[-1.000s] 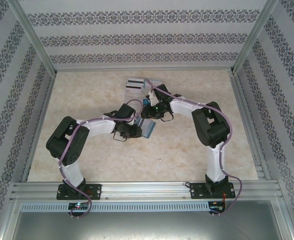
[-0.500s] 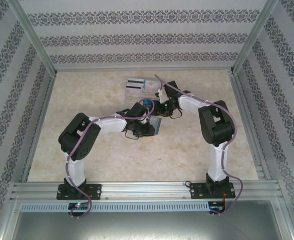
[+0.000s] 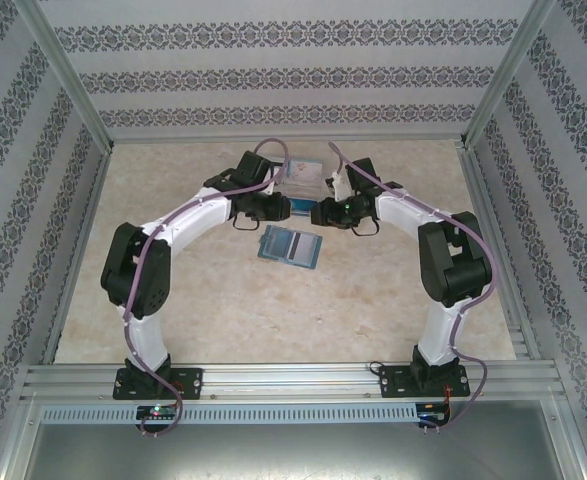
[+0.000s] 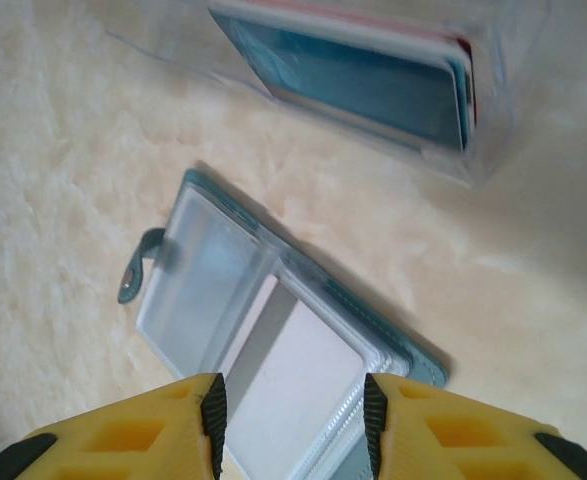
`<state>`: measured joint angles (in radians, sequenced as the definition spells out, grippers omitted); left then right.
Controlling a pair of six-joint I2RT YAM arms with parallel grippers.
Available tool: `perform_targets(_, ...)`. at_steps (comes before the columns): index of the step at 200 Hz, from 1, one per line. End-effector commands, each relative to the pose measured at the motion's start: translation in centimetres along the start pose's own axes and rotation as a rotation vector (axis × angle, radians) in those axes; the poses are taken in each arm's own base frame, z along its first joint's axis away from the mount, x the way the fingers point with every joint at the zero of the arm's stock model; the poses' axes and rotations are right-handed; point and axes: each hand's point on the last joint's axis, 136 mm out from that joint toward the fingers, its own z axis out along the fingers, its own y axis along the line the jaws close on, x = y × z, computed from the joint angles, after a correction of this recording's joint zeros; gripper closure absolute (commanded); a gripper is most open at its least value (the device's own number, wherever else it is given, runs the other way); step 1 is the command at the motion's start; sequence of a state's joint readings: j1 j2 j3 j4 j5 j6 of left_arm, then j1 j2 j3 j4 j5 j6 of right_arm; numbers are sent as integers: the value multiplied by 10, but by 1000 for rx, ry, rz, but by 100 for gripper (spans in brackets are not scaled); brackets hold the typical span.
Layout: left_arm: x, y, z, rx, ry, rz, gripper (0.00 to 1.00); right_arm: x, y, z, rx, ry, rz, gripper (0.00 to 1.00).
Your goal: Put the credit cards into the card holder
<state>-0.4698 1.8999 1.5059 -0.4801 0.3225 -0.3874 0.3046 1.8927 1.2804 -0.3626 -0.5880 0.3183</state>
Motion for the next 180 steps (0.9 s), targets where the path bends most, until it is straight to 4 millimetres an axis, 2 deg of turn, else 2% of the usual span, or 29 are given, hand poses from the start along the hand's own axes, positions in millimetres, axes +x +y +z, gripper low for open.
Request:
perform_targets(1,19,21,25,-99,110,92,70,0,4,-13,-1,-36,-2,57)
perform_targets(38,13,30,45,-145,134,135,71,8,-3,-19,10,-38,15,57)
perform_targets(67,16,44,62,-181,152,156,71,11,-9,-23,16,-41,29,57)
perform_targets(92,18,46,75,-171,160,161,71,14,-11,-23,14,-37,40,57)
perform_targets(132,15,50,84,-182,152,168,71,20,-14,-20,16,-26,48,57)
perform_targets(180,28,63,95,-213,204,175,71,20,-15,-21,21,-25,46,57)
